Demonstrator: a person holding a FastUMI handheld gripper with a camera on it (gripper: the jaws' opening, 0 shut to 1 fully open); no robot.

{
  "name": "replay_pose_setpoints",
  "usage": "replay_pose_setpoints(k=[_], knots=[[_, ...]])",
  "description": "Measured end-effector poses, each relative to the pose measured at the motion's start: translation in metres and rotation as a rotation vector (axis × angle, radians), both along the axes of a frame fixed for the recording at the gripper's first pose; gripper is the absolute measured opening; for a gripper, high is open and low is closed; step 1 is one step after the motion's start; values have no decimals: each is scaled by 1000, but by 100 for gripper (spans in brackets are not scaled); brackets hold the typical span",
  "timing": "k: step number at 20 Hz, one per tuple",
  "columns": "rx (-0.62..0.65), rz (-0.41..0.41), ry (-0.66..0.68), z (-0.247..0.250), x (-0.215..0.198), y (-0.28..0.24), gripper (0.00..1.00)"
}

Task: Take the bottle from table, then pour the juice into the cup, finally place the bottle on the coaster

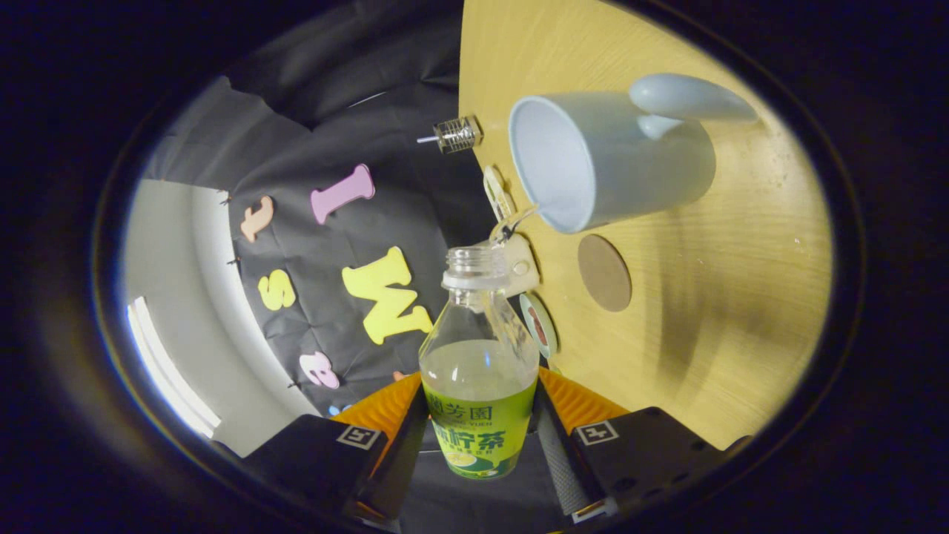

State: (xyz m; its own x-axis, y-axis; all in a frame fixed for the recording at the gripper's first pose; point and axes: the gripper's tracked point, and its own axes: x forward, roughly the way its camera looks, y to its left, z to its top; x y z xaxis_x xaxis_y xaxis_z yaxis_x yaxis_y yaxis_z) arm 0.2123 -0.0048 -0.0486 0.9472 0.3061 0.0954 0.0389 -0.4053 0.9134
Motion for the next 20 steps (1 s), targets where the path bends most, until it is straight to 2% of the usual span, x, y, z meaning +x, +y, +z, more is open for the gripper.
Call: replay_pose_setpoints(k=[4, 8, 12, 15, 20], knots=[[76, -12, -7, 7, 7, -7, 80], [209, -30, -7, 15, 5, -17, 80], [240, -26, -2, 22, 1, -20, 80], [315, -38, -8, 27, 8, -25, 80], [344, -40, -4, 23, 6, -29, 80]])
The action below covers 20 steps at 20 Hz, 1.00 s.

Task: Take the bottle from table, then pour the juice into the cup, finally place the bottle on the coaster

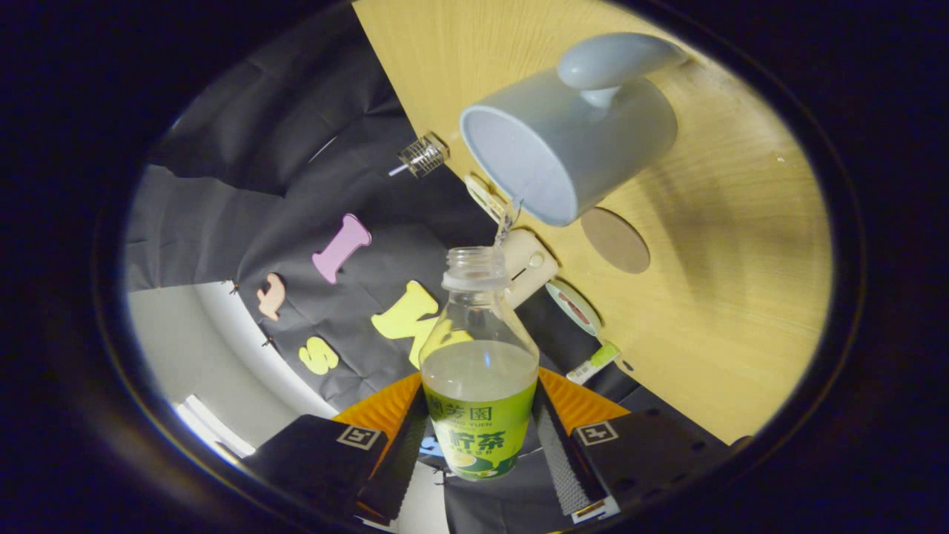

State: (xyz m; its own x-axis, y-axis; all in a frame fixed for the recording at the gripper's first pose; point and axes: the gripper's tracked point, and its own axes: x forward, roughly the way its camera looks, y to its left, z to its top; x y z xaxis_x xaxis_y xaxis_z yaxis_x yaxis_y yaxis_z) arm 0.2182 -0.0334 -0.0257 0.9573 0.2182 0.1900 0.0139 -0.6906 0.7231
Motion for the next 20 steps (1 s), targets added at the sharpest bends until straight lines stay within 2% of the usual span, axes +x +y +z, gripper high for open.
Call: replay_pose_setpoints(k=[6, 15, 20], knots=[[-19, -25, -8, 4, 3, -10, 80], [-36, 24, 23, -10, 13, 7, 80], [-80, 12, 12, -5, 8, 2, 80]])
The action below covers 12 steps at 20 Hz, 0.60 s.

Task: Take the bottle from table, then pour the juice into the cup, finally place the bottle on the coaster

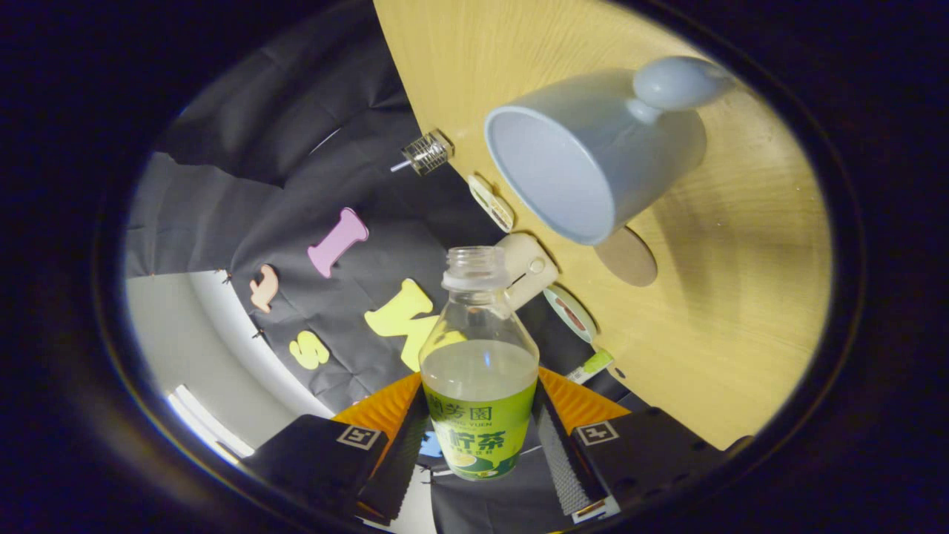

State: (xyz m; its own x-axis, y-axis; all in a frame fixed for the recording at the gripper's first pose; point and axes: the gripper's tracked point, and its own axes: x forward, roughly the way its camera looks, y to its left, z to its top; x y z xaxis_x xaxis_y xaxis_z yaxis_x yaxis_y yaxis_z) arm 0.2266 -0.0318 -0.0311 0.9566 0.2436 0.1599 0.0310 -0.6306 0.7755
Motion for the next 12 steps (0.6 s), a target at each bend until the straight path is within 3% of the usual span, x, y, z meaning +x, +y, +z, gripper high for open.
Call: replay_pose_setpoints(k=[4, 12], knots=[[-169, -14, 17, -3, 1, 11, 80], [-775, -34, 0, 9, 3, 31, 80]])
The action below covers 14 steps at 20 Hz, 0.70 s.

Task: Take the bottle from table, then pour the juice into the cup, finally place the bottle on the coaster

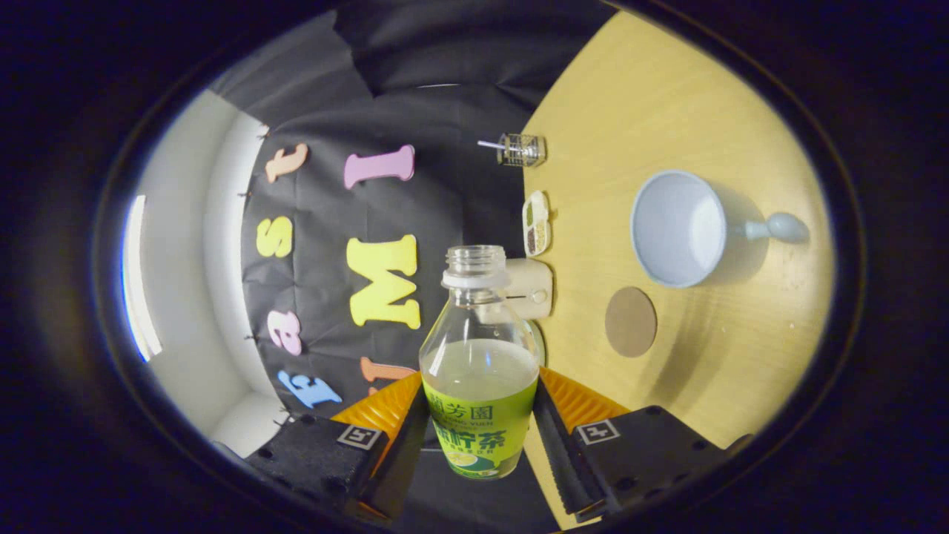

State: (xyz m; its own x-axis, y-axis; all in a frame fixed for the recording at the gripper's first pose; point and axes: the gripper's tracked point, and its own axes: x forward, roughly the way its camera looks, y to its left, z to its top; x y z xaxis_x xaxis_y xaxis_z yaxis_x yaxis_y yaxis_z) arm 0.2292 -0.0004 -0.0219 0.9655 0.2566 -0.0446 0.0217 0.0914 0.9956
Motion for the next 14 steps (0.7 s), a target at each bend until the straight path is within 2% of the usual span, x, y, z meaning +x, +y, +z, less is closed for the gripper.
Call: replay_pose_setpoints(k=[5, 9, 11, 14], knots=[[-428, -21, -62, 9, 4, 12, 81], [-797, -59, -102, 14, 25, 15, 81], [-939, -107, -126, 18, 41, 11, 81], [-1137, -113, -142, 11, 67, 9, 82]])
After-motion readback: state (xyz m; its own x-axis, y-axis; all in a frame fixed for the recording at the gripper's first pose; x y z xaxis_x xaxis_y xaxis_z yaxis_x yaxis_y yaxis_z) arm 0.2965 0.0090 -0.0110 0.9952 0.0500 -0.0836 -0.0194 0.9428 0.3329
